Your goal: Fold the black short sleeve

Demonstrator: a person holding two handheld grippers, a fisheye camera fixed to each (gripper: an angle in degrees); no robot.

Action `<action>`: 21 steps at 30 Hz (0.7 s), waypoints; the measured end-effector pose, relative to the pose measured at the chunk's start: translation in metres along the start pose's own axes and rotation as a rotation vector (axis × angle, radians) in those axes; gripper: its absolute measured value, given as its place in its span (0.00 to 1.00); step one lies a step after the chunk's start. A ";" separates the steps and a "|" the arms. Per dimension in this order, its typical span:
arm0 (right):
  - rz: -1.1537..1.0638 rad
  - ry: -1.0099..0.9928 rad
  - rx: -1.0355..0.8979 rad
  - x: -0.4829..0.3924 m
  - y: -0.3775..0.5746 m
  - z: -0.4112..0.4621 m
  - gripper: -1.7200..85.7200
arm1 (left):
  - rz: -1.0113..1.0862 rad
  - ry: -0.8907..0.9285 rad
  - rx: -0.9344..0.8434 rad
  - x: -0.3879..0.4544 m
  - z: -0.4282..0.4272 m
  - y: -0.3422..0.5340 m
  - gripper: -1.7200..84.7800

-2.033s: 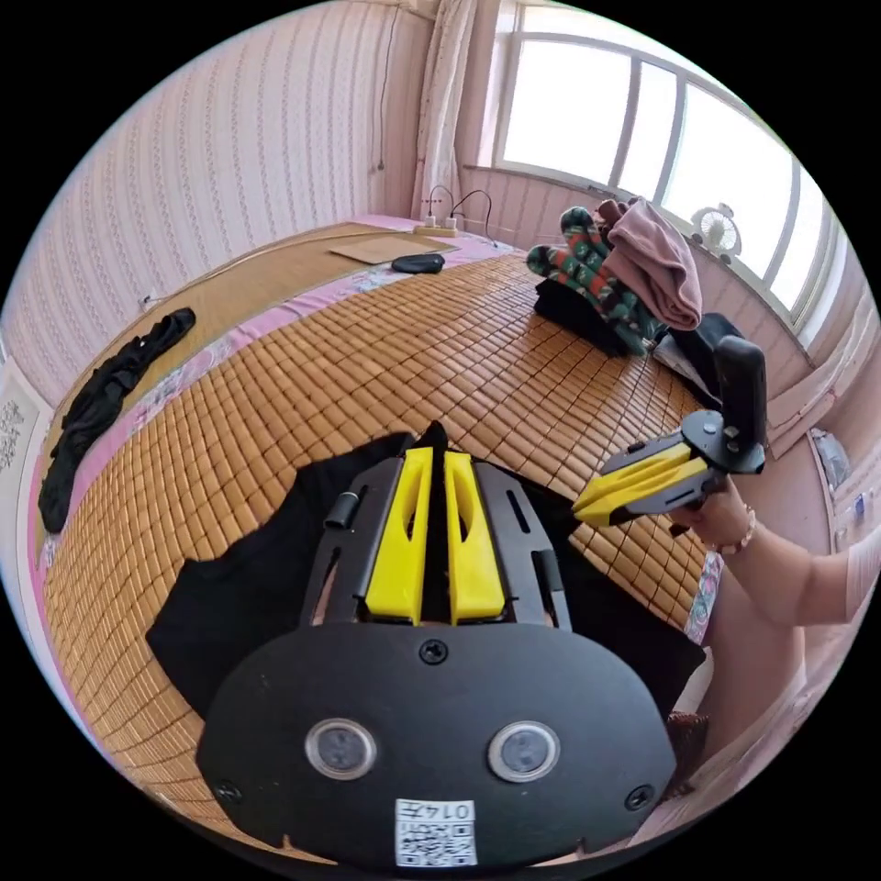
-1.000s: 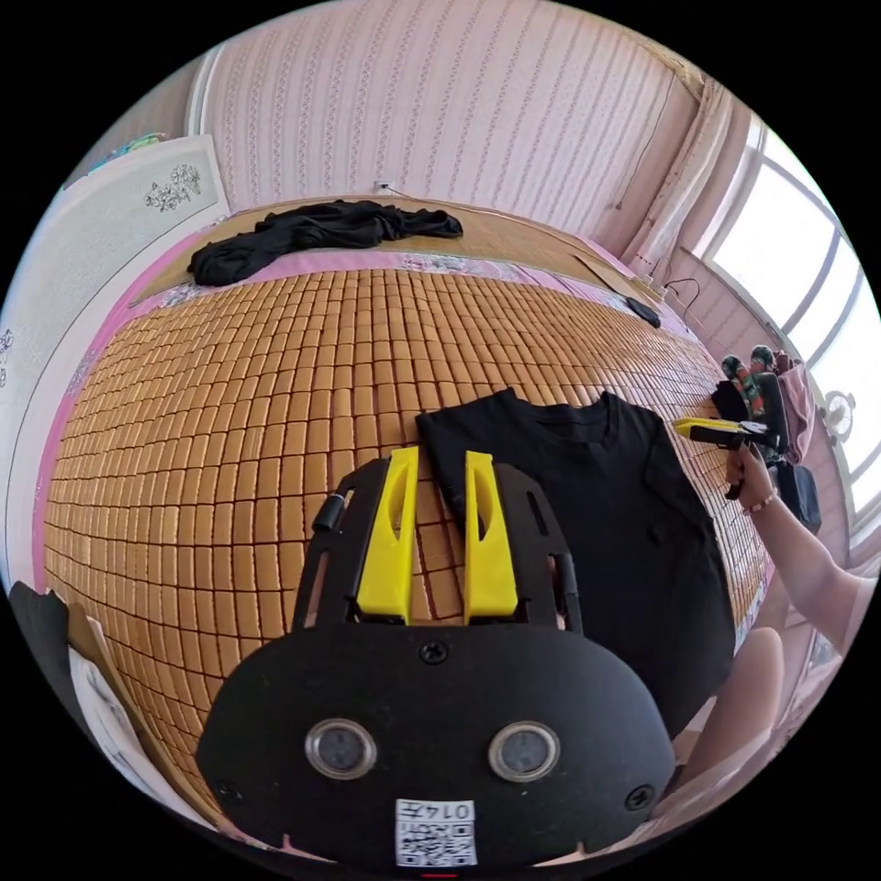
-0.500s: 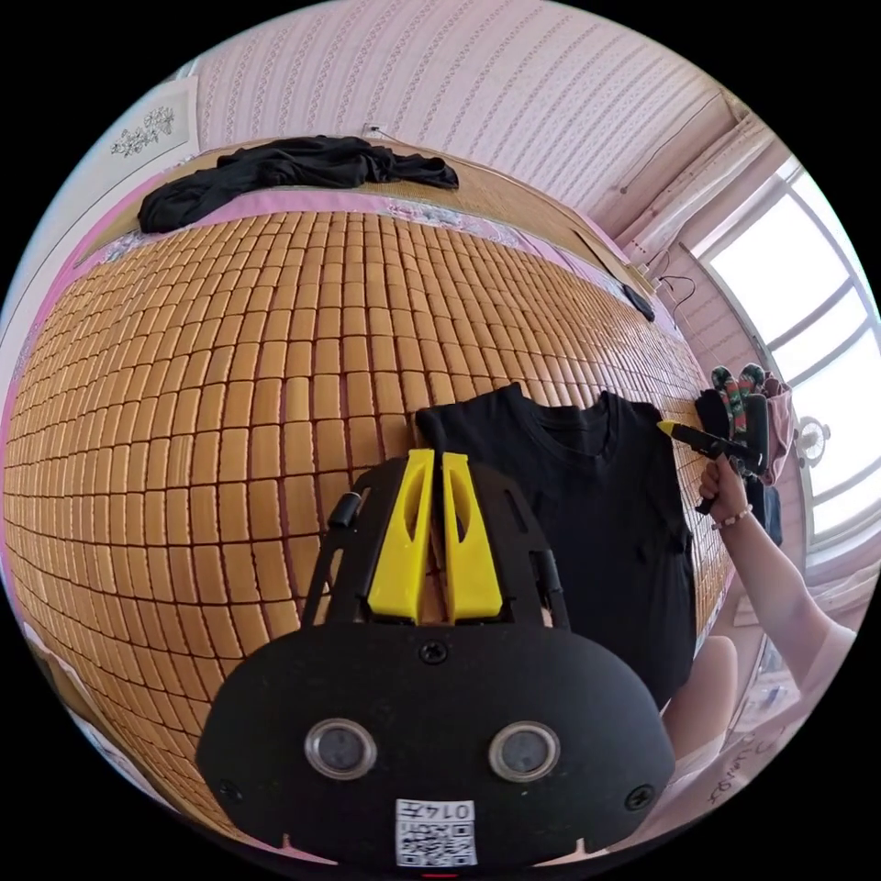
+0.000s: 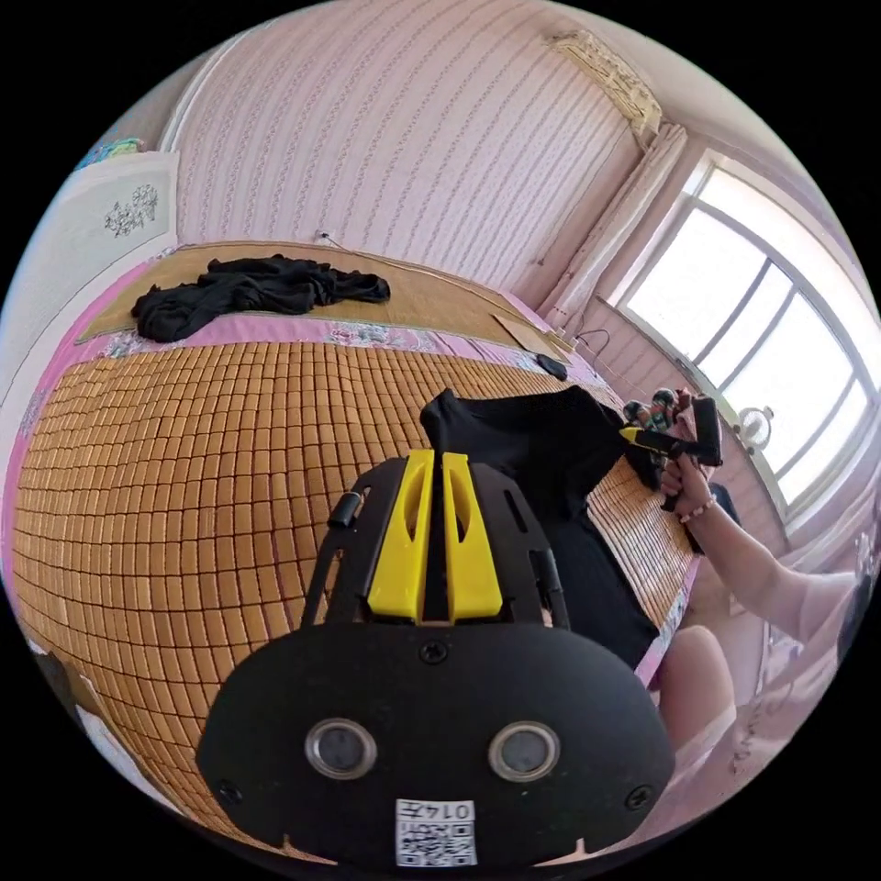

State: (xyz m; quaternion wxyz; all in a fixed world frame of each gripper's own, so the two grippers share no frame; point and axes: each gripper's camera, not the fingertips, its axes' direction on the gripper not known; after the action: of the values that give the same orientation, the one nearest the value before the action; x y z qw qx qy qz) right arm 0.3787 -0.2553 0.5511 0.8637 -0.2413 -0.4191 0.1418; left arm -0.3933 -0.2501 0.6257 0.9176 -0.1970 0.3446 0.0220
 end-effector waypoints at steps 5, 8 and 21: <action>0.059 -0.084 -0.082 -0.034 0.110 -0.018 0.03 | 0.035 0.001 -0.126 0.025 -0.035 0.106 0.01; 0.222 -0.058 -0.248 -0.023 0.177 0.019 0.03 | -0.089 0.044 -0.168 0.026 -0.025 0.178 0.02; 0.070 0.162 -0.287 -0.091 0.193 0.044 0.07 | -0.077 -0.105 -0.159 0.049 -0.023 0.241 0.08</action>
State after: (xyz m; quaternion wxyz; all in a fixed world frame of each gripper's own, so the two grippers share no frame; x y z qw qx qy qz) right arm 0.2797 -0.1201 0.4115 0.8458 -0.3873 -0.3556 0.0906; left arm -0.4125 -0.0416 0.4955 0.9160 -0.2811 0.2852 0.0243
